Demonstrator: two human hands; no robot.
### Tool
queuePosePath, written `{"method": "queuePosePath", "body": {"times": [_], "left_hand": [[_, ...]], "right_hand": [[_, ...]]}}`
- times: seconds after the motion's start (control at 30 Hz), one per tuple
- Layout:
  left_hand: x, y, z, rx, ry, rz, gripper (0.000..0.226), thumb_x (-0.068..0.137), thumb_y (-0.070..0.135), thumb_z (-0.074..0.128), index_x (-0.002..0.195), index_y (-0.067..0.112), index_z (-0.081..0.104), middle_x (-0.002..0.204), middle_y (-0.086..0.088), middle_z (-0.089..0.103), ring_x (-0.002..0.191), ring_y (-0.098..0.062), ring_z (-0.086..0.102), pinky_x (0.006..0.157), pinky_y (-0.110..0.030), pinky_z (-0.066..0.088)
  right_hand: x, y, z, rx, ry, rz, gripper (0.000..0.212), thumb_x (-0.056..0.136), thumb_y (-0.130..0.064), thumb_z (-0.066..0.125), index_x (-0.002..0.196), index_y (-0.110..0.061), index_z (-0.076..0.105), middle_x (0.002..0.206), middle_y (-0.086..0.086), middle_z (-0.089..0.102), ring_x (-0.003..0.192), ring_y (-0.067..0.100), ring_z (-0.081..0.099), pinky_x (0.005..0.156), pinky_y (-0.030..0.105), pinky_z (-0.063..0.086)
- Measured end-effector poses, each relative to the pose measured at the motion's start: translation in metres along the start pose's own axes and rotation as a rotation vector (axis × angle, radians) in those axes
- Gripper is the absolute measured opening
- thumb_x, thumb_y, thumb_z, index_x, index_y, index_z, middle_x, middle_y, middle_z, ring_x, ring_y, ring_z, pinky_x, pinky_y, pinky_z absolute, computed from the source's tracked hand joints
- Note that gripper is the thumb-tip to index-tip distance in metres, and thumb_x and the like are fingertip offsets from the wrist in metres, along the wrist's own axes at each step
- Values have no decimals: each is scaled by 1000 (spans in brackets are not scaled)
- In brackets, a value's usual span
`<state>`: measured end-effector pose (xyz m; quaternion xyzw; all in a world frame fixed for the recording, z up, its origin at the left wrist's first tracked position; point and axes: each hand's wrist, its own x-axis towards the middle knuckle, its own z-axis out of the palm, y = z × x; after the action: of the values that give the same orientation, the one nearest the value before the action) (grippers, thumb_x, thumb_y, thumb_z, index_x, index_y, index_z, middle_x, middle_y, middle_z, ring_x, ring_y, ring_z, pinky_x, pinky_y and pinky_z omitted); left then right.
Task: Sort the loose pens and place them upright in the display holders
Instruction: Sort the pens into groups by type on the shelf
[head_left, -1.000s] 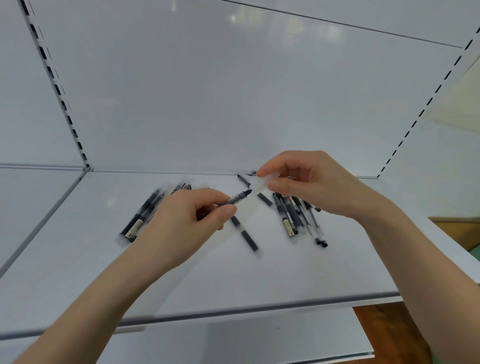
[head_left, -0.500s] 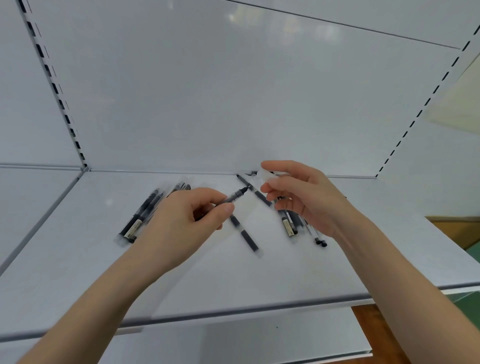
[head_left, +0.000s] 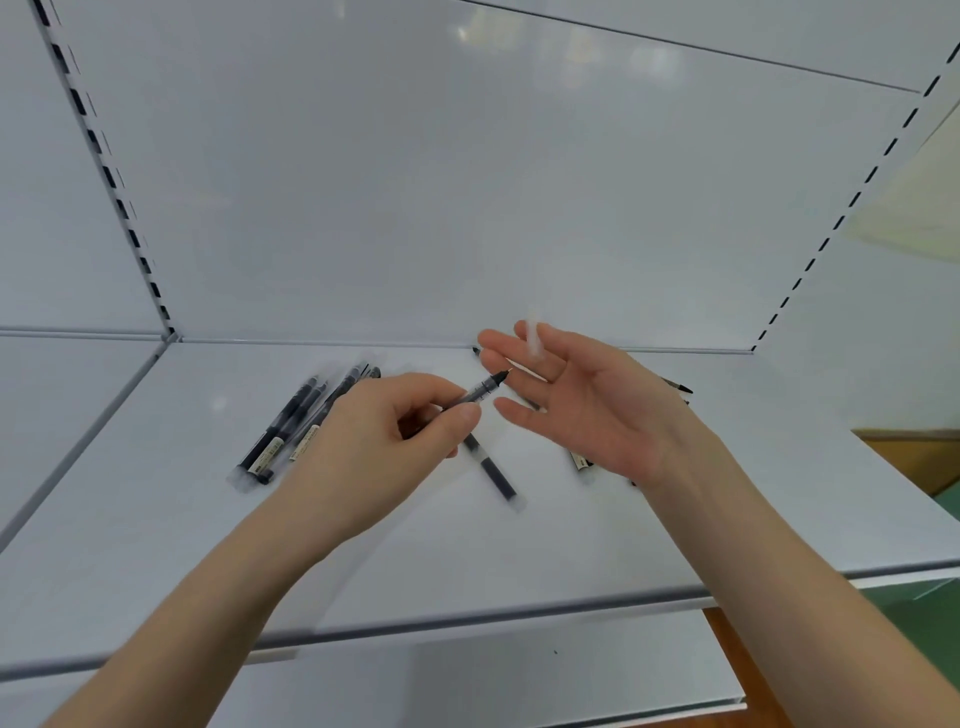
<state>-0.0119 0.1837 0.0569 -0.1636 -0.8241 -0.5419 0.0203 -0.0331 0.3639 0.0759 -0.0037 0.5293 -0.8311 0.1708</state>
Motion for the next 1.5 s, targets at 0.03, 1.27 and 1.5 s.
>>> {"method": "queuePosePath", "body": {"times": [0.03, 1.27, 1.5], "left_hand": [[0, 1, 0, -5, 1, -1, 13, 84, 25, 59, 73, 25, 67, 60, 1, 62, 50, -3, 45, 48, -10, 36], [-4, 4, -11, -65, 26, 31, 11, 81, 29, 60, 76, 26, 69, 71, -6, 64, 60, -14, 51, 52, -16, 37], [-6, 1, -13, -61, 33, 23, 4, 83, 31, 62, 82, 32, 66, 72, -3, 65, 68, -29, 56, 61, -28, 42]], "right_hand": [[-1, 1, 1, 11, -17, 7, 6, 83, -23, 50, 83, -20, 55, 98, -2, 73, 91, 8, 69, 82, 31, 51], [-22, -11, -10, -725, 52, -396, 19, 88, -4, 55, 87, -20, 65, 70, -9, 70, 68, 4, 63, 64, 14, 52], [-19, 0, -12, -706, 78, -309, 26, 88, 2, 52, 100, -19, 61, 66, -6, 66, 75, 13, 68, 65, 20, 55]]}}
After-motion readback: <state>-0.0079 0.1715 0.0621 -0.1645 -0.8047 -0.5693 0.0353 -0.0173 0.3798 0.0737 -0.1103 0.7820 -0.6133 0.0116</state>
